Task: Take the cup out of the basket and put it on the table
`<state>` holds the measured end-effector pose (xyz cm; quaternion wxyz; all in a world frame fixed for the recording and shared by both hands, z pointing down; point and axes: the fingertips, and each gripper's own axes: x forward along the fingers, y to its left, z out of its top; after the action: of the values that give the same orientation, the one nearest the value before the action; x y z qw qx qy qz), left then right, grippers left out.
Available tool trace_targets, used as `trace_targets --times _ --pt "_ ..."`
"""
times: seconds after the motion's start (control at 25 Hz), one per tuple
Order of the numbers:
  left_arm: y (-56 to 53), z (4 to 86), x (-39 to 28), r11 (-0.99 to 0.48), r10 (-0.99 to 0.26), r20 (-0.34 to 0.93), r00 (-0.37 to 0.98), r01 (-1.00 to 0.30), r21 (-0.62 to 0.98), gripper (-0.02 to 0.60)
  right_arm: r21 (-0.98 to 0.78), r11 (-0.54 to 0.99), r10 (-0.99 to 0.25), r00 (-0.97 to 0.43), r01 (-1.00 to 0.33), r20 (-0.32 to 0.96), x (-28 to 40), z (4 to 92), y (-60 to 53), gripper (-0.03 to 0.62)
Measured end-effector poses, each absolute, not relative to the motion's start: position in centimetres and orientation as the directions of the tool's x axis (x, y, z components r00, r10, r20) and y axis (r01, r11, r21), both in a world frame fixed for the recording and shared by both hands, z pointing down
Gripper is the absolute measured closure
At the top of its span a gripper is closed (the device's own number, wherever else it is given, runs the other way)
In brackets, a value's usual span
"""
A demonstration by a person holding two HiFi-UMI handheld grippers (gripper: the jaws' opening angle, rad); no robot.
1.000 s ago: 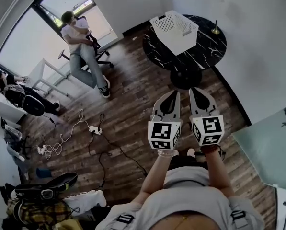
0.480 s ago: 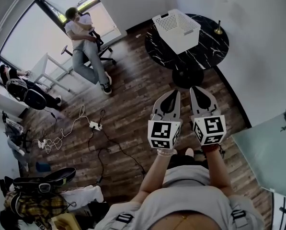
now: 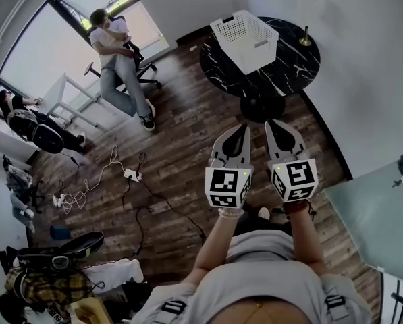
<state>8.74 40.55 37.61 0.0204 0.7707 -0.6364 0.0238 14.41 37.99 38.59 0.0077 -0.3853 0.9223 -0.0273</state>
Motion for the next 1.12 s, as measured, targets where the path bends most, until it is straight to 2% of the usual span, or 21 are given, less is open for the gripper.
trace_targets --times 0.36,1.12 --pt "36.3 37.7 7.3 -0.240 -0.969 0.053 0.241 -0.971 0.014 0.575 -0.052 0.659 -0.750 -0.661 -0.750 0.025 13.3 39.0 33.9 0.585" --pt "23.4 38.7 -2.2 -0.364 -0.929 0.067 0.363 -0.931 0.008 0.575 -0.062 0.552 -0.832 -0.554 -0.832 0.034 3.7 39.7 22.0 0.585"
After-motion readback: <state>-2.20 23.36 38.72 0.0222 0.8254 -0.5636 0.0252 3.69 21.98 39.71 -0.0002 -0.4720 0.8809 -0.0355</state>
